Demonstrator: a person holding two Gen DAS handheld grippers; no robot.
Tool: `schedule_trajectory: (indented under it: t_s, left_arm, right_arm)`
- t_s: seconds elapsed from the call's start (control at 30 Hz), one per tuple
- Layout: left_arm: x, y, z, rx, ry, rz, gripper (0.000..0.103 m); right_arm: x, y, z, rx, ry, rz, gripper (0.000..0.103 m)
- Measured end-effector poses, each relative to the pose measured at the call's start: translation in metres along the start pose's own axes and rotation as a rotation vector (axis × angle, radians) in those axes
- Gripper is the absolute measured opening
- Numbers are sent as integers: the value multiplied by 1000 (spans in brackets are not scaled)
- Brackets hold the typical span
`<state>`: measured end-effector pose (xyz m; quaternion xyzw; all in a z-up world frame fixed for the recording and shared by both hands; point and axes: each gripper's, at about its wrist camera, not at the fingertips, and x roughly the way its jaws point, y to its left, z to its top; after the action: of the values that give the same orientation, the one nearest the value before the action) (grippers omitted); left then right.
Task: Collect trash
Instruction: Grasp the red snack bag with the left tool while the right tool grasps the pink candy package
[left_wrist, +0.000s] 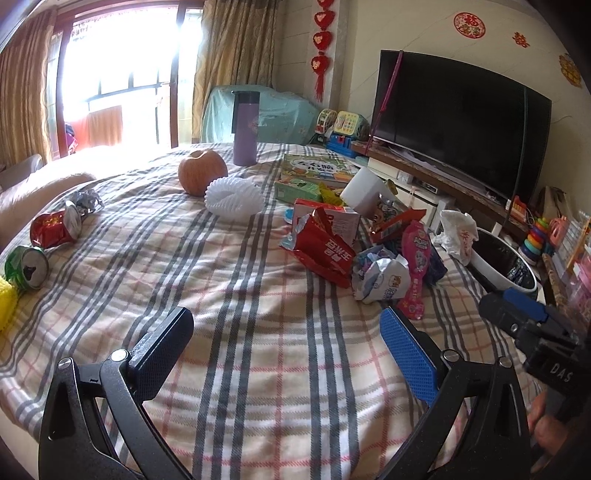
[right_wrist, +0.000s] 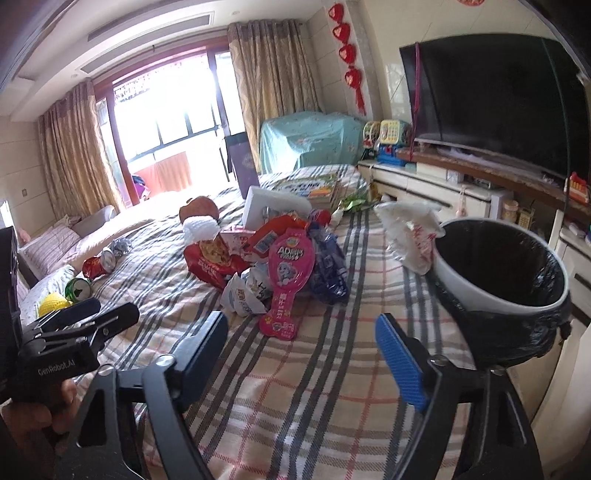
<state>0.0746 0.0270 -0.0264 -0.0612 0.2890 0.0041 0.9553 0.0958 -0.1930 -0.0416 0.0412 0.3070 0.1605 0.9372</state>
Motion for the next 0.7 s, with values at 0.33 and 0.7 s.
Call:
schedule_trajectory:
  t_s: [0.33, 0.7]
  left_arm:
    - [35, 2, 26, -42, 36, -38, 102]
    - [80, -3, 45, -36, 108, -54, 90]
  right_arm:
    - [36, -12, 7, 60, 110, 58, 57]
    - [68, -9, 14, 66, 193, 114, 42]
